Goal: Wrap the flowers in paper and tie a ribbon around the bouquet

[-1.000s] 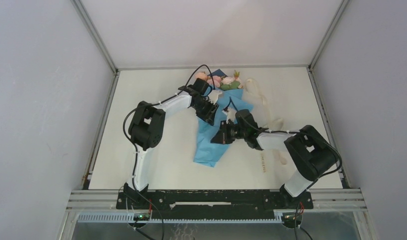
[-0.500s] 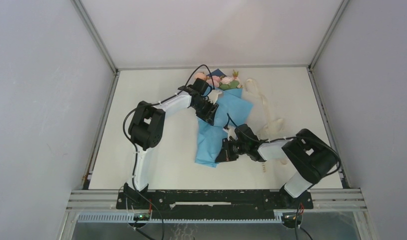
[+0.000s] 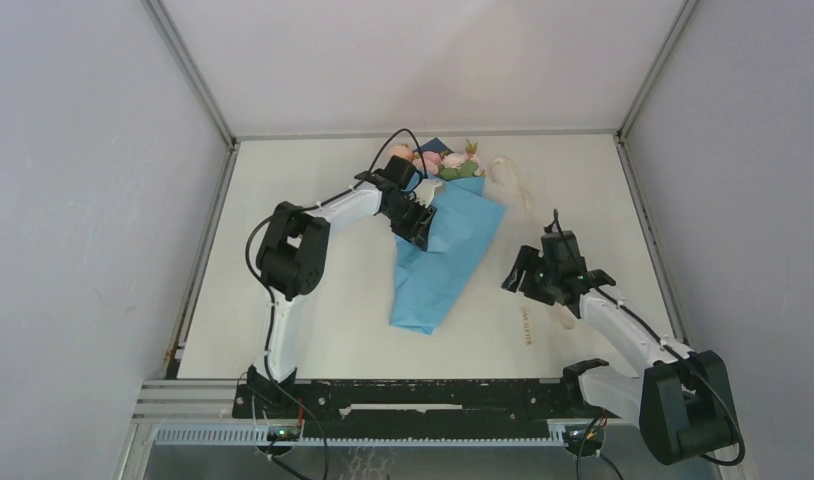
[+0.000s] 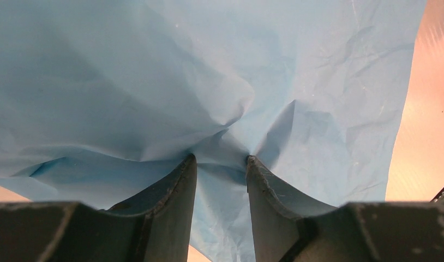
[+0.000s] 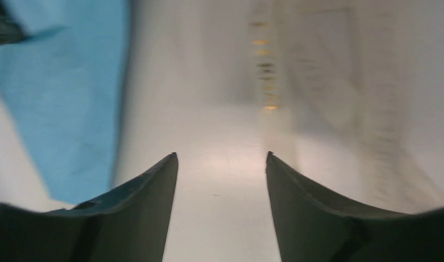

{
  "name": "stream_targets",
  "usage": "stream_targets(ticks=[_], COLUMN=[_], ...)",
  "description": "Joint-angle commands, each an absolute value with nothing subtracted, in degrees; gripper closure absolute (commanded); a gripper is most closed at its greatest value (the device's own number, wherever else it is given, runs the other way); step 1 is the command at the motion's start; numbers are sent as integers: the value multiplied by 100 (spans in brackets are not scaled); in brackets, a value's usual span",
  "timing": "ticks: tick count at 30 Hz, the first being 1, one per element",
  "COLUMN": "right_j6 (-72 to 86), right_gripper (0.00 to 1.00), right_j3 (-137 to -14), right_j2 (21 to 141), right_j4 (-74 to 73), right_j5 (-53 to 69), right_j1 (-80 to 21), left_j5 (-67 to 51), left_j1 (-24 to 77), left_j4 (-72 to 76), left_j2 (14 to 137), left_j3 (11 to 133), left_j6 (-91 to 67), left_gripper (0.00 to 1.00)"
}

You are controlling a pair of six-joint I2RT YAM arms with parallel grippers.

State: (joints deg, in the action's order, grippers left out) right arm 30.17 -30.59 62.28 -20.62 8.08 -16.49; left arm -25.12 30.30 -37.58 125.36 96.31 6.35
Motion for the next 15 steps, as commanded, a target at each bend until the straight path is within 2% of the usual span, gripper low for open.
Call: stream_targets(ticks=[1, 6, 11, 12, 15], right_j6=[2911, 2840, 2888, 2916, 2967], right_gripper=[24, 22, 33, 39, 68], right_j3=[-3165, -3331, -3446, -3495, -3524], right_j2=[6382, 7243, 7895, 7945, 7930], right_j4=[-2992, -2603, -2396, -2468, -2437], right_j5=[117, 333, 504, 416, 825], right_j1=[-1216, -927, -1211, -1341, -1672], left_j5=[-2448, -2489, -2506, -2506, -2520], left_j1=[2975, 2988, 2995, 2997, 2993], left_j4=[-3694, -3663, -3665, -3665, -3665], left_j2=[12368, 12343, 12323, 12316, 12311], left_j3=[9439, 9388, 9387, 9387, 9415], left_j6=[574, 546, 536, 536, 537], left_gripper=[55, 55, 55, 55, 55])
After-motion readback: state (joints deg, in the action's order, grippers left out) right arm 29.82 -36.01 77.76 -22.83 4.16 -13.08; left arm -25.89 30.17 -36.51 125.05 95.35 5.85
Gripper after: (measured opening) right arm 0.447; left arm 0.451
